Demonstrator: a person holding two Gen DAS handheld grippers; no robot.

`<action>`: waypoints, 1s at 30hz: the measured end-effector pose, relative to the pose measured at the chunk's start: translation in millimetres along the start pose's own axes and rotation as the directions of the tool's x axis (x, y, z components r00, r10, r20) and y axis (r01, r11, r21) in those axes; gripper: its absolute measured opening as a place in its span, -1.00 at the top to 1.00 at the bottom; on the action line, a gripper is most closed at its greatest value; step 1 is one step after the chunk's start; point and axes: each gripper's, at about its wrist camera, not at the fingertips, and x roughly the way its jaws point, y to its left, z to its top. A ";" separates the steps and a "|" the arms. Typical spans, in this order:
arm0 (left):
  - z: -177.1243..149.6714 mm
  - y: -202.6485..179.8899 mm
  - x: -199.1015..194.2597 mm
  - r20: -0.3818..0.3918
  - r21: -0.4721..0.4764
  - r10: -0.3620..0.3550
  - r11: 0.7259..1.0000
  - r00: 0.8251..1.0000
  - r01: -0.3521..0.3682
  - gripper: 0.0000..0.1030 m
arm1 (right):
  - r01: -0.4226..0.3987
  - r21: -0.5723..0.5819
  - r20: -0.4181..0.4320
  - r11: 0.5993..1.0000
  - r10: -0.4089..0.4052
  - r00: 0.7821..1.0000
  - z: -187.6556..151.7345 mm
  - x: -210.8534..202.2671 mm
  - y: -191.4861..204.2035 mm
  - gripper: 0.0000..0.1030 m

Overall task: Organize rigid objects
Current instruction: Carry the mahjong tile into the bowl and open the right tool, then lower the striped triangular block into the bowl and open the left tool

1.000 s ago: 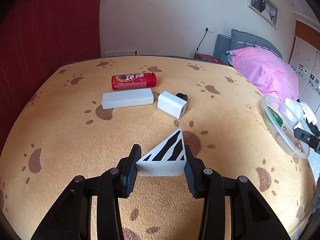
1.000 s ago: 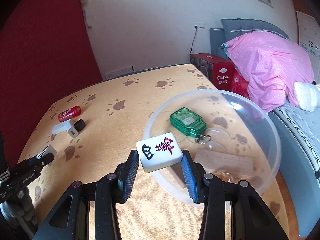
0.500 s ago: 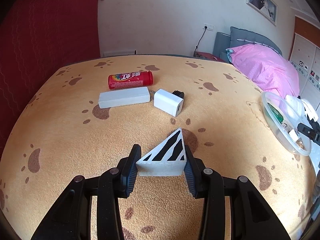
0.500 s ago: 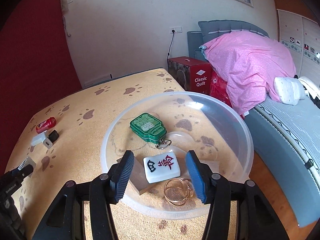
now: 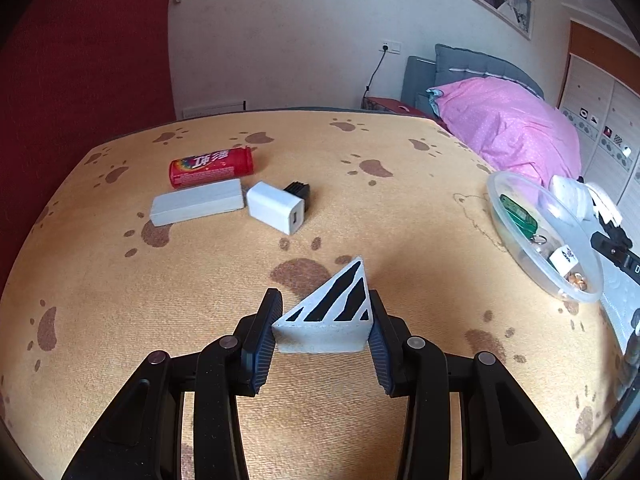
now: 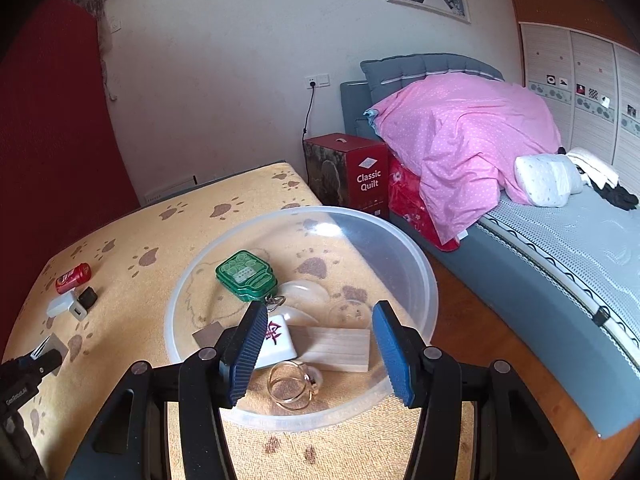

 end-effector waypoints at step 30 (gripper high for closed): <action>49.2 -161.7 25.3 -0.027 0.186 -0.273 0.944 0.962 0.273 0.17 | -0.020 -0.006 0.055 1.000 0.020 0.998 -14.2 -8.0 -16.5 -0.20</action>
